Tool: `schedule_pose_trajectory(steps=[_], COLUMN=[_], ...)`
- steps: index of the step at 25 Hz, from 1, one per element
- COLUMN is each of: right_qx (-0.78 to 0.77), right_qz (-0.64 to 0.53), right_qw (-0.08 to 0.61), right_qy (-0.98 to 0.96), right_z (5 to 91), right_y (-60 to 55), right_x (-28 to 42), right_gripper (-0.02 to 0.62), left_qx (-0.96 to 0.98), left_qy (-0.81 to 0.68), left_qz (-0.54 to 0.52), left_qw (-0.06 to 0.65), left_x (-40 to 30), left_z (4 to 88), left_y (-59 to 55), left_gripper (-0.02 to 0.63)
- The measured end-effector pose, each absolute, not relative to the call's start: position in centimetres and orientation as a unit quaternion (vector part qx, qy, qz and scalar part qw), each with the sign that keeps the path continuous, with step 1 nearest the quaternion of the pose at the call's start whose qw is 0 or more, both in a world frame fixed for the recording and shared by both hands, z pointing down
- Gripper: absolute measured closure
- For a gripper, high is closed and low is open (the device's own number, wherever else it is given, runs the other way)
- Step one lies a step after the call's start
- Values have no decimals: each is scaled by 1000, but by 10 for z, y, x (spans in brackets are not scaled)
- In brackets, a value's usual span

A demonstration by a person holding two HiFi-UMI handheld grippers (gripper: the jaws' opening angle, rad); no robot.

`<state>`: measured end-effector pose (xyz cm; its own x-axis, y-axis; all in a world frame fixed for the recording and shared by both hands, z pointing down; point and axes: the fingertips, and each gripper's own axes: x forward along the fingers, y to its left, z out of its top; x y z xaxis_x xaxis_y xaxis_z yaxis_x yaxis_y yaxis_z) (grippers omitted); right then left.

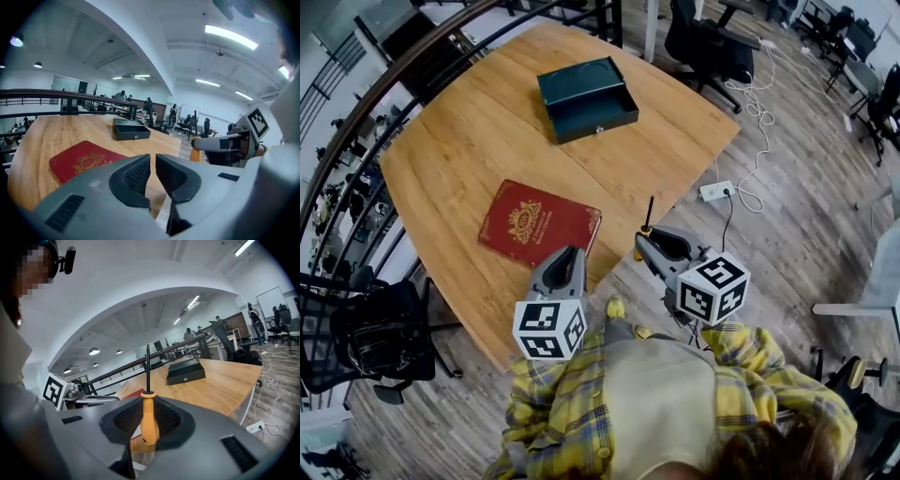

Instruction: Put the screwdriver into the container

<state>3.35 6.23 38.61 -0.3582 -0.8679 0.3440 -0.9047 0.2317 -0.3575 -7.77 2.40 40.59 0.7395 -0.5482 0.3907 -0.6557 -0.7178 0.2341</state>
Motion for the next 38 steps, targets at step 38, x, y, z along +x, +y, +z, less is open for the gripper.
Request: schedule_pose_trajectory(steps=[38], right_qx=[523], right_qz=[220], right_qw=[86], right_qy=[-819], right_z=[378], right_y=[-75], right_x=[24], right_gripper=[471], left_qx=[910], left_qy=[-345], left_qz=[125], left_qw=[192], left_x=[-75], left_z=[401], left_y=[-75], left_gripper=[565])
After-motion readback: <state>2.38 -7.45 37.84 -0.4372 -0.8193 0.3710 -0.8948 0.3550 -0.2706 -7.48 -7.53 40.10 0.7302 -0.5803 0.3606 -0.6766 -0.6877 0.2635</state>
